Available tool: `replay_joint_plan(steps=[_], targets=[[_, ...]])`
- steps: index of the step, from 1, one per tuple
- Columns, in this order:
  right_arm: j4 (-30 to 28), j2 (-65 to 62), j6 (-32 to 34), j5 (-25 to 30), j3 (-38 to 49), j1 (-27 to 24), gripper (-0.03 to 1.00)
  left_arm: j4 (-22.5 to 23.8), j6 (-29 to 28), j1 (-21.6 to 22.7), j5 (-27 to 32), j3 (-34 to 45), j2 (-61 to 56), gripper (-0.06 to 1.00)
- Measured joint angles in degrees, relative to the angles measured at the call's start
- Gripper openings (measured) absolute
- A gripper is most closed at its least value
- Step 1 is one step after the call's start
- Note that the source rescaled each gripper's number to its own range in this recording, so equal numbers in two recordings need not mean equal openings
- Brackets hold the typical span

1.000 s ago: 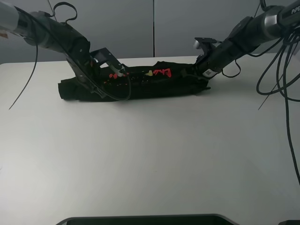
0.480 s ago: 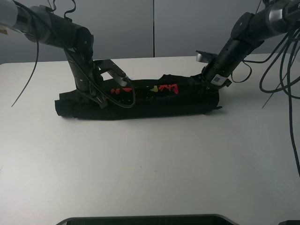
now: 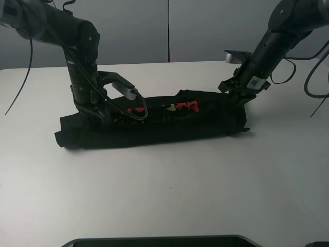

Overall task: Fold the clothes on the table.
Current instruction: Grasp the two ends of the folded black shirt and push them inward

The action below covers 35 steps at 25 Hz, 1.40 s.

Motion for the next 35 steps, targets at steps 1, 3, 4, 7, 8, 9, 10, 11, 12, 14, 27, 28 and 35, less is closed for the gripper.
replay_joint_plan(steps=[1, 3, 4, 7, 8, 9, 10, 11, 12, 14, 27, 28, 35], targets=[[0.00, -1.32, 0.00, 0.00, 0.01, 0.00, 0.01, 0.27, 0.00, 0.00, 0.00, 0.00, -0.87, 0.00], [0.64, -3.73, -1.65, 0.00, 0.01, 0.00, 0.01, 0.50, 0.00, 0.00, -0.86, 0.00, -2.12, 0.00], [1.29, -4.68, -2.83, 0.00, 0.01, 0.00, 0.01, 0.63, 0.00, 0.00, -1.70, 0.00, -2.68, 0.00], [2.83, -7.79, -5.23, 0.00, 0.01, 0.00, 0.09, -0.77, 0.86, 0.10, -3.38, 0.00, -4.58, 0.00], [2.84, -8.68, -5.87, 0.00, 0.01, 0.00, 0.15, -1.63, 1.54, 0.10, -3.65, 0.00, -5.46, 0.00], [2.84, -9.45, -6.30, 0.00, 0.01, 0.00, 0.24, -2.98, 1.98, 0.10, -3.96, 0.00, -6.43, 0.00], [2.71, -10.02, -6.60, 0.00, 0.01, 0.00, 0.34, -4.05, 2.23, 0.10, -4.23, 0.00, -7.22, 0.00], [2.04, -10.33, -6.69, 0.00, 0.01, 0.00, 0.46, -5.14, 2.47, 0.10, -4.33, 0.00, -8.16, 0.00], [1.51, -10.59, -6.69, 0.00, 0.11, 0.00, 0.55, -6.03, 2.51, 0.10, -4.44, 0.00, -9.00, 0.02], [1.26, -10.60, -6.44, -0.74, 0.11, 0.00, 0.73, -7.48, 2.65, 0.10, -4.44, 0.00, -10.48, 0.07], [6.98, -5.29, -1.78, -4.91, 2.07, -11.38, 0.83, -7.16, 2.78, 0.10, -0.19, 0.00, -12.44, 0.51], [9.12, -4.87, -2.82, -4.47, 2.21, -12.19, 0.83, -7.16, 2.78, 0.10, -0.19, 0.00, -12.44, 0.51], [14.07, -2.10, -6.91, -3.89, 5.06, -13.75, 0.83, -7.16, 3.00, 0.10, -0.19, 0.00, -12.44, 0.51]])
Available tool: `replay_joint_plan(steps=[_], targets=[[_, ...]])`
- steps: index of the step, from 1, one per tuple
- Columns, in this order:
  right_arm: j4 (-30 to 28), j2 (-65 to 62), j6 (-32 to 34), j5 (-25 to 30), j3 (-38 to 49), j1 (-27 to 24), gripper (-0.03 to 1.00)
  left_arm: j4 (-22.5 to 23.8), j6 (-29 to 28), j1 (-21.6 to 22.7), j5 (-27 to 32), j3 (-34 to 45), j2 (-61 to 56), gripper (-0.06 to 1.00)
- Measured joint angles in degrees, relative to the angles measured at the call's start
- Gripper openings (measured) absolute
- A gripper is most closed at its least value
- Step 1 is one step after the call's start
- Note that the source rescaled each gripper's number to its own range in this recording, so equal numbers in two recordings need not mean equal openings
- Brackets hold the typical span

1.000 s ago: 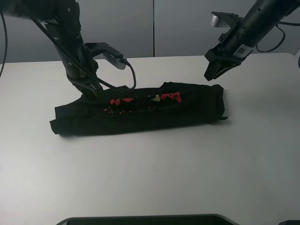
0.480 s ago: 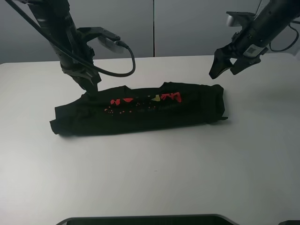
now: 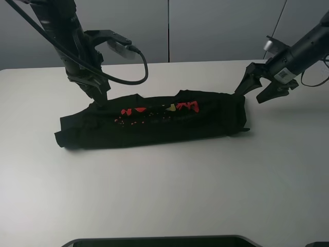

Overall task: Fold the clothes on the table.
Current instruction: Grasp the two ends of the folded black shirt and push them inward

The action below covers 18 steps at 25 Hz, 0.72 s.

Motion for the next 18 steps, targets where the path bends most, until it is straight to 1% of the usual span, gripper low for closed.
replay_joint_plan(steps=[5, 9, 13, 18], targets=[[0.00, 2.31, -0.83, 0.12, 1.53, 0.00, 0.83, 0.00, 0.00, 0.00, 0.00, 0.00, 0.00, 0.51], [1.74, 3.87, -1.19, 0.69, 1.81, 0.00, 0.83, 0.00, 0.00, 0.00, 0.00, 0.00, 0.00, 0.51], [5.85, 5.44, -3.16, 2.32, 1.81, 0.00, 0.83, 0.00, 0.00, 0.00, 0.00, 0.00, 0.00, 0.51], [12.01, 5.91, -7.64, 6.95, 1.90, 0.00, 0.83, 0.11, 0.00, 0.00, 0.00, 0.00, 0.00, 0.51]])
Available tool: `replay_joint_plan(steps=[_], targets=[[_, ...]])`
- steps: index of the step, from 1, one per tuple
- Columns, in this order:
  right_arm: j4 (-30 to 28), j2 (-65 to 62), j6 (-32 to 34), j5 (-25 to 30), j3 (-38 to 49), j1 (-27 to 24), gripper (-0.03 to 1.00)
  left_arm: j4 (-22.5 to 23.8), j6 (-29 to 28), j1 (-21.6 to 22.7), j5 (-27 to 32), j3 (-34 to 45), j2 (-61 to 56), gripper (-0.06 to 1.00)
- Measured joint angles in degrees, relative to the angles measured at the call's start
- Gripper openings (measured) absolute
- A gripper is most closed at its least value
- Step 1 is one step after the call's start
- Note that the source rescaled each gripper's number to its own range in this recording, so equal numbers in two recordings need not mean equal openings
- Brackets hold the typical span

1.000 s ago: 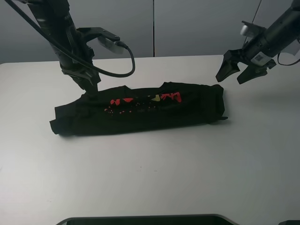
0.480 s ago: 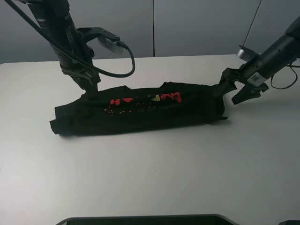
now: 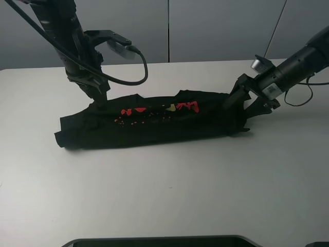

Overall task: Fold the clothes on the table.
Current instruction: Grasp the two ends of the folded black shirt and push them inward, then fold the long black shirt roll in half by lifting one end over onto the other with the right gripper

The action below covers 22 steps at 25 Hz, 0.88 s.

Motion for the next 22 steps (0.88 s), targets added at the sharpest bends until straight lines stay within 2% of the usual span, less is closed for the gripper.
replay_joint_plan(steps=[7, 10, 16, 19, 22], targets=[[1.42, 0.00, -1.10, 1.22, 0.00, 0.00, 0.83, 0.00, 0.00, 0.00, 0.00, 0.00, -0.03, 0.51], [1.23, 0.00, -0.49, -0.38, 0.00, 0.00, 0.82, 0.00, 0.00, 0.00, 0.00, 0.00, -0.03, 0.51], [-0.85, 0.00, 1.08, -4.36, 0.66, 0.00, 0.68, 0.09, 0.00, 0.00, 0.00, 0.00, -0.13, 0.51], [-0.98, 0.90, 1.18, -5.28, 1.77, 0.00, 0.69, 0.09, 0.00, 0.00, 0.00, 0.00, -0.13, 0.51], [0.65, 2.04, 1.29, -3.98, 2.15, 0.00, 0.70, 0.09, 0.00, 0.00, 0.04, 0.00, -0.13, 0.51]])
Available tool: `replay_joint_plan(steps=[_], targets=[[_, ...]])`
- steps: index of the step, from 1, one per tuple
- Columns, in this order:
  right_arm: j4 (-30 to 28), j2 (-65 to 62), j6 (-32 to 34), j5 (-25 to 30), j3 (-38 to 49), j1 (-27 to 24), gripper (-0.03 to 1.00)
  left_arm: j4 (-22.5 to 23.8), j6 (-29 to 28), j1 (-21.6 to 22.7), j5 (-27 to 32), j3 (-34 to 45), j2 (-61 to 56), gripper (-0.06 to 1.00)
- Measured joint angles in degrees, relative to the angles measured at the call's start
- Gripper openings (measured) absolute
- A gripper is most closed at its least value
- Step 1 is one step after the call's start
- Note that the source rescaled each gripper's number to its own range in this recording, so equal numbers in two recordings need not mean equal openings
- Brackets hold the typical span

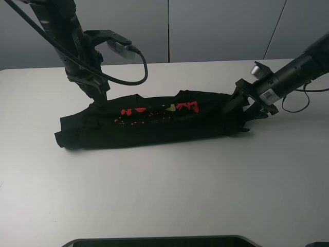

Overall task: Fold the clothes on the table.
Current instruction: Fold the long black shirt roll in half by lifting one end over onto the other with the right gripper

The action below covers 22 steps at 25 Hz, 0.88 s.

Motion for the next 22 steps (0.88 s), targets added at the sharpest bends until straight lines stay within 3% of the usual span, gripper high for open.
replay_joint_plan(steps=[4, 10, 12, 16, 22], targets=[[3.20, 1.51, -0.26, 1.98, 0.00, 0.00, 0.69, 0.00, 0.00, 0.00, 0.10, 0.00, 0.00, 0.51], [3.69, 2.26, -0.71, 2.33, 0.00, 1.35, 0.59, 0.00, 0.00, 0.00, 0.10, 0.00, 0.00, 0.51], [3.19, 2.36, -1.14, 1.55, 0.03, 2.74, 0.49, 0.00, 0.00, 0.00, 0.10, 0.00, 0.00, 0.51], [2.75, 3.01, -2.13, -0.14, 0.38, 3.72, 0.09, 0.00, -0.11, 0.00, 0.10, 0.00, 0.00, 0.51], [0.56, 1.88, -0.35, -1.62, 0.61, 3.37, 0.06, 0.00, -0.11, 0.00, 0.10, 0.00, 0.00, 0.51]])
